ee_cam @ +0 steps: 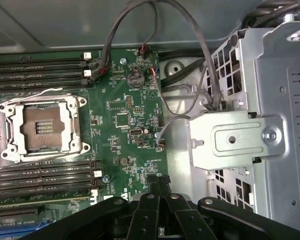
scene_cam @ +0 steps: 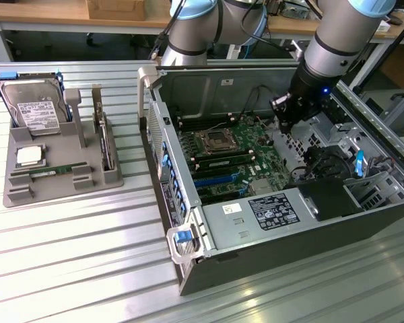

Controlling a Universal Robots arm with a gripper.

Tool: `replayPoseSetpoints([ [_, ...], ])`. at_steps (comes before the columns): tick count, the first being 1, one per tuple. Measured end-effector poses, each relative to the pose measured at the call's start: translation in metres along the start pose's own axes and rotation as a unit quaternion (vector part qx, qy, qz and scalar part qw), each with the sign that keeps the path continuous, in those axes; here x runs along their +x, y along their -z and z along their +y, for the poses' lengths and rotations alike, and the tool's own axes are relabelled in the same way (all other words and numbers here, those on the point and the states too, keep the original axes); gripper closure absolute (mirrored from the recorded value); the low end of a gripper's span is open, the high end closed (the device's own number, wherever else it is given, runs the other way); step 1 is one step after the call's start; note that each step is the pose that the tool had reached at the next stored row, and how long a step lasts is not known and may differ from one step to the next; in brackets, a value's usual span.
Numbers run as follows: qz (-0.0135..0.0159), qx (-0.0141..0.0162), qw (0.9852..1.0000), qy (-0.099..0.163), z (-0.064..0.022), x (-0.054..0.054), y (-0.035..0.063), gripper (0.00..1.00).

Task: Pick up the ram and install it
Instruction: 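Press down the ram until it locks into place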

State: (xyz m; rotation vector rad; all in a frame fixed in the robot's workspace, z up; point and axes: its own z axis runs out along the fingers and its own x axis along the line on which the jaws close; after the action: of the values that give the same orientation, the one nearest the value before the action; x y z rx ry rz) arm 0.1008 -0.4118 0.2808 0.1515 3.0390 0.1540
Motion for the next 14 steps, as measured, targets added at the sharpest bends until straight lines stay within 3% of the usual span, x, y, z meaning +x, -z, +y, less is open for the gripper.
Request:
replayPoseSetpoints([
  [6, -0.0061, 0.0052, 0.9983, -0.058, -0.0001, 0.0, -0.0005, 0.89],
  [10, -0.0104, 0.0088, 0.9951, -0.098, -0.0001, 0.0001, -0.0009, 0.89],
  [14, -0.013, 0.011, 0.9924, -0.122, -0.0001, 0.0001, -0.0011, 0.89],
])
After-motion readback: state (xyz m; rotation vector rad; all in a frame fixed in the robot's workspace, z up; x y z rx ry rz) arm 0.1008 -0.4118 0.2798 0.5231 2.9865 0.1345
